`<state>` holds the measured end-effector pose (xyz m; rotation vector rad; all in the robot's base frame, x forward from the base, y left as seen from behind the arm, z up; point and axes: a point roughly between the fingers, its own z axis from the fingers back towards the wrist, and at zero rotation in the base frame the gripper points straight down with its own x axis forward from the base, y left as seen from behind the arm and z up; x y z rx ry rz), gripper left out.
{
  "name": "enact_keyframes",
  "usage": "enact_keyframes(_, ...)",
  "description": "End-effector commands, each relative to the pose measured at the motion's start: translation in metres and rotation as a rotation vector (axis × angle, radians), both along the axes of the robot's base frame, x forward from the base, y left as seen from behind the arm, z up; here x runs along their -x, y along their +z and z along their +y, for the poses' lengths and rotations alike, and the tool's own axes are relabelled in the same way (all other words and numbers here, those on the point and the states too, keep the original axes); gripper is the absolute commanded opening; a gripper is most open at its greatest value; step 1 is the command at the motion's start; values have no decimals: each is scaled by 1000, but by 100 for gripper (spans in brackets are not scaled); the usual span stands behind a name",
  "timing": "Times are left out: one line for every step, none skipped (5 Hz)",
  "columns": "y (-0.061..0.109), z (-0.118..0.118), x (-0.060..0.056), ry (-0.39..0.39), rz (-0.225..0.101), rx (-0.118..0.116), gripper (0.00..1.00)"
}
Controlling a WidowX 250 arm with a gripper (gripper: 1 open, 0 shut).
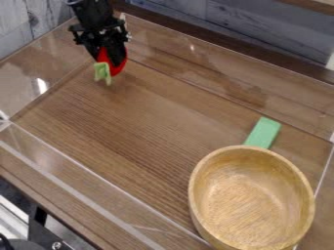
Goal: Move the red object to the left side of the table
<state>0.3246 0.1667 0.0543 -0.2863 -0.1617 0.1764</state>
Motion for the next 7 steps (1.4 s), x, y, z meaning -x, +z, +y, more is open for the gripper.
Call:
enact_keyframes(20, 22, -5, -12, -57, -38, 0)
enact_keyframes(18, 27, -9, -62, -52, -25, 100)
enact_keyframes(20, 30, -12, -101, -44, -3, 100)
enact_keyframes(9, 30, -13, -81, -44, -6, 100)
enact_keyframes(-1, 29, -15, -59, -47, -8, 100)
enact_keyframes(10, 20, -17, -55, -50, -12, 100)
enact_keyframes(20, 12, -19, -47, -51, -15, 100)
